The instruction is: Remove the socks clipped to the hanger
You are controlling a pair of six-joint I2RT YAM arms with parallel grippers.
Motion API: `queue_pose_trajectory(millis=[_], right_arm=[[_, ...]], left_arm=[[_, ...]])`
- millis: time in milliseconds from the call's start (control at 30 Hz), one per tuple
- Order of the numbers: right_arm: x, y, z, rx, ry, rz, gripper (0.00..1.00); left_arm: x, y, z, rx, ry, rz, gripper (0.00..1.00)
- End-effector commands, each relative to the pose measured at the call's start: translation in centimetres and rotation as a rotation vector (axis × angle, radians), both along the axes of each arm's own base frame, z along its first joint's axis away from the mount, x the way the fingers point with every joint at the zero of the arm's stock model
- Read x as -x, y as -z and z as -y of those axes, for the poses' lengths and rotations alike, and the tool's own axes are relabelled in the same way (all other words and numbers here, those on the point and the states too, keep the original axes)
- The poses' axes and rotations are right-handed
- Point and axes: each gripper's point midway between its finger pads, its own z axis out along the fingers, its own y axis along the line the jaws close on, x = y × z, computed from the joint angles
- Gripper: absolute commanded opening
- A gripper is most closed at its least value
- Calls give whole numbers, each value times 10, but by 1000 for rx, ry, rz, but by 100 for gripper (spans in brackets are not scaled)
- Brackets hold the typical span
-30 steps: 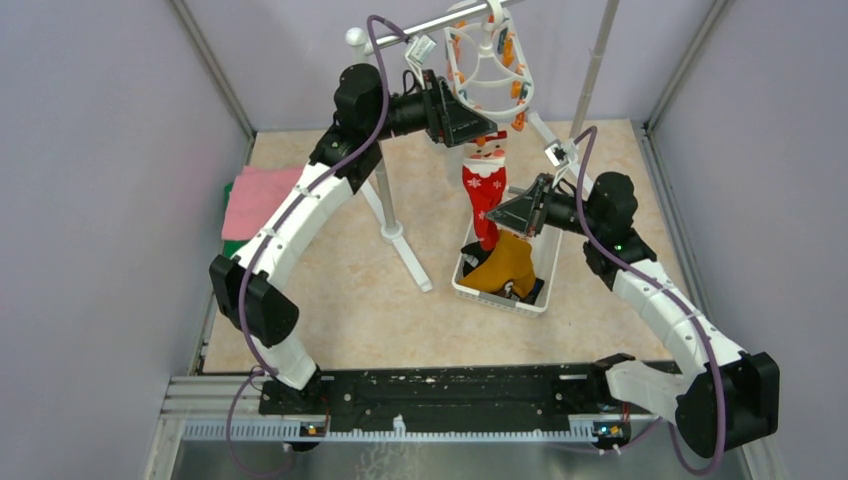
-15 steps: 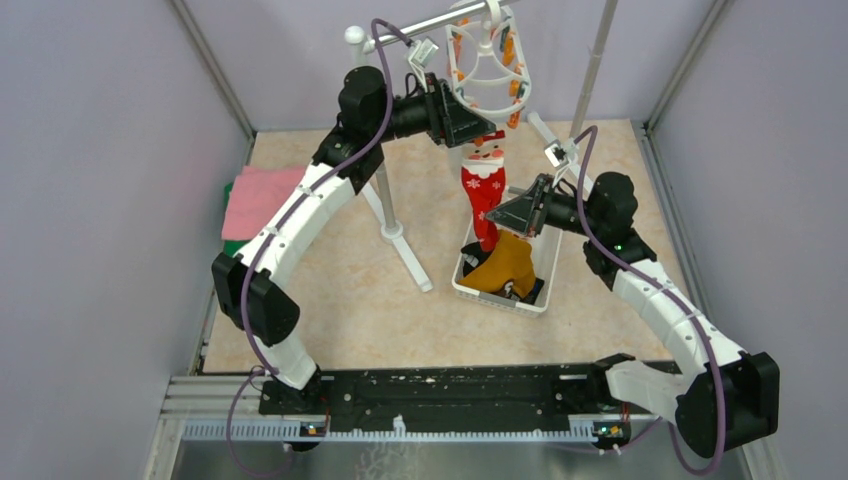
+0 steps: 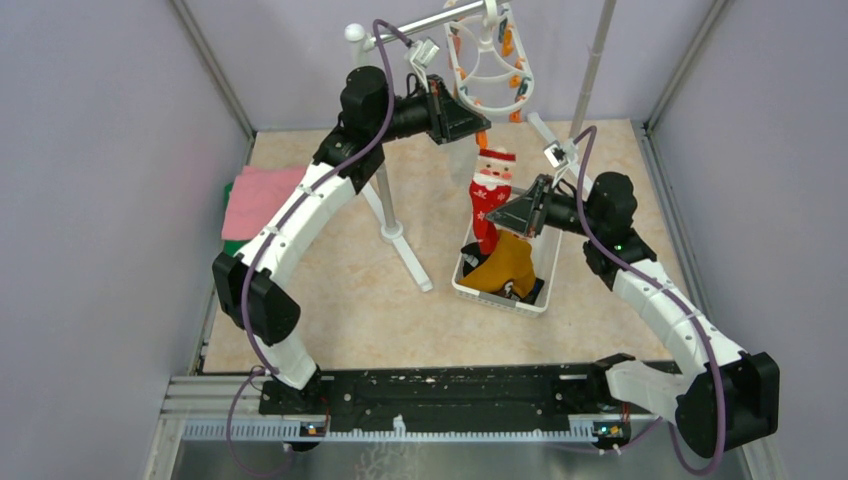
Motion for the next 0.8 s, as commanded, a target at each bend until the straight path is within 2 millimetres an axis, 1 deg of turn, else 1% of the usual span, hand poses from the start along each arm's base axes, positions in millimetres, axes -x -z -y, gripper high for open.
queue_pose_trajectory(millis=[0, 67, 100, 133, 200, 300, 433, 500, 567, 633, 700, 733, 767], right_arm=[[-5, -9, 6, 15, 42, 37, 0], [-15, 4, 12, 51, 113, 12, 0], [-23, 12, 18, 81, 169, -1, 0], [-25, 18, 21, 107, 190, -2, 0], [-37, 29, 31, 161, 271, 5, 0], [-53, 33, 40, 191, 353, 51, 1], [-77, 35, 42, 200, 406, 111, 1], [-88, 37, 45, 206, 447, 132, 5], [-96, 42, 46, 208, 465, 139, 15], [-100, 47, 46, 214, 470, 131, 19], [-104, 53, 50, 226, 504, 114, 27], [-106, 55, 55, 236, 533, 108, 37], [-107, 55, 59, 241, 559, 109, 68]], left_arm=[[-2, -23, -1, 28, -15, 74, 0], [-2, -24, -1, 28, -15, 82, 0], [-1, -25, -1, 29, -15, 84, 0], [-1, -25, -1, 29, -14, 84, 0], [0, -25, -2, 29, -12, 81, 0], [3, -25, -1, 29, -3, 82, 0], [6, -26, 1, 31, 2, 80, 0], [7, -26, 1, 31, 3, 81, 0], [8, -26, 1, 31, 3, 80, 0], [8, -26, 1, 29, 4, 83, 0], [8, -27, 0, 29, 5, 88, 0], [8, -27, 0, 30, 6, 88, 0], [9, -26, 1, 29, 8, 86, 0]])
